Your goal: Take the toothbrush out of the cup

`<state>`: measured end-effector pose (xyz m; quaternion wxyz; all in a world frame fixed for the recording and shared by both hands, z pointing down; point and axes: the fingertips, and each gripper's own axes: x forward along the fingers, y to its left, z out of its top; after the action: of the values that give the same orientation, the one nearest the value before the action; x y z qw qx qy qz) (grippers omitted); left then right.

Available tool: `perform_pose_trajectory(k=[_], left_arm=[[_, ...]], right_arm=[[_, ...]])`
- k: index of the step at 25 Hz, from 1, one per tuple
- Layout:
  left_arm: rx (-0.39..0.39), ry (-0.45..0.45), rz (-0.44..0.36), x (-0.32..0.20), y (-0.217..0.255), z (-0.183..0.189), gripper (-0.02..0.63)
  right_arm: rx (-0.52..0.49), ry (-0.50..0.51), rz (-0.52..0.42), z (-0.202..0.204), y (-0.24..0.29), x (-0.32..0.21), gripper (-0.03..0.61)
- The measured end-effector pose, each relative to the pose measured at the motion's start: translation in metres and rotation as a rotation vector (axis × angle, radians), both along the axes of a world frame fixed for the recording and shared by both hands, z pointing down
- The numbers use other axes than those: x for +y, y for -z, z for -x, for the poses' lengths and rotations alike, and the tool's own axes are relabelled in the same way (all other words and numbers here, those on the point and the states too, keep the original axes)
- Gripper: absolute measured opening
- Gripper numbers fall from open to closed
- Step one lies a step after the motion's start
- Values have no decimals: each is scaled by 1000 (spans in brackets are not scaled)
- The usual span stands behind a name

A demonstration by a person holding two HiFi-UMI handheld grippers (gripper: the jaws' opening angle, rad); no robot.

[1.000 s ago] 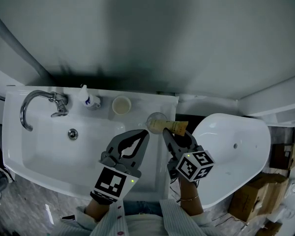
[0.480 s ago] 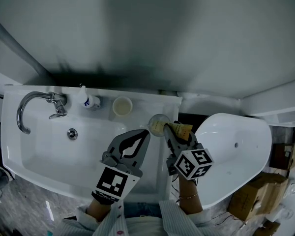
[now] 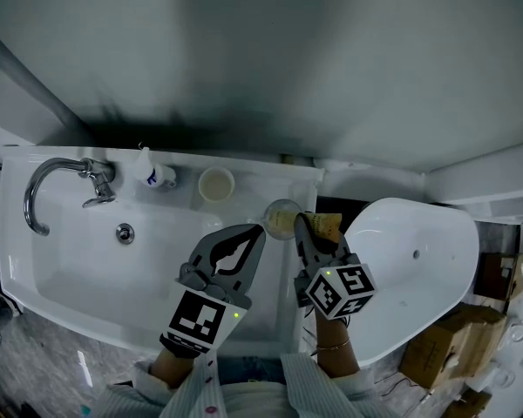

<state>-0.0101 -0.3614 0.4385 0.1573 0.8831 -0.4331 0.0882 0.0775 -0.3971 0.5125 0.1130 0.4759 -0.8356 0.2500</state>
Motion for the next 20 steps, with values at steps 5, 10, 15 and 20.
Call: perform_pose_trajectory(k=[5,10,15,20], left_arm=[[5,5,0,-1,1,3,17],[16,10,2,-1,3,6,17],[17,13,-14,3,8,9,17],[18,16,-37,7,16,13,17]], right_arm=[[1,11,8,2,1,0,51],[0,14,12,4,2,-1,49],[-3,11,-1,6,9,-1,49],[0,11,-21,8,20,3,49]])
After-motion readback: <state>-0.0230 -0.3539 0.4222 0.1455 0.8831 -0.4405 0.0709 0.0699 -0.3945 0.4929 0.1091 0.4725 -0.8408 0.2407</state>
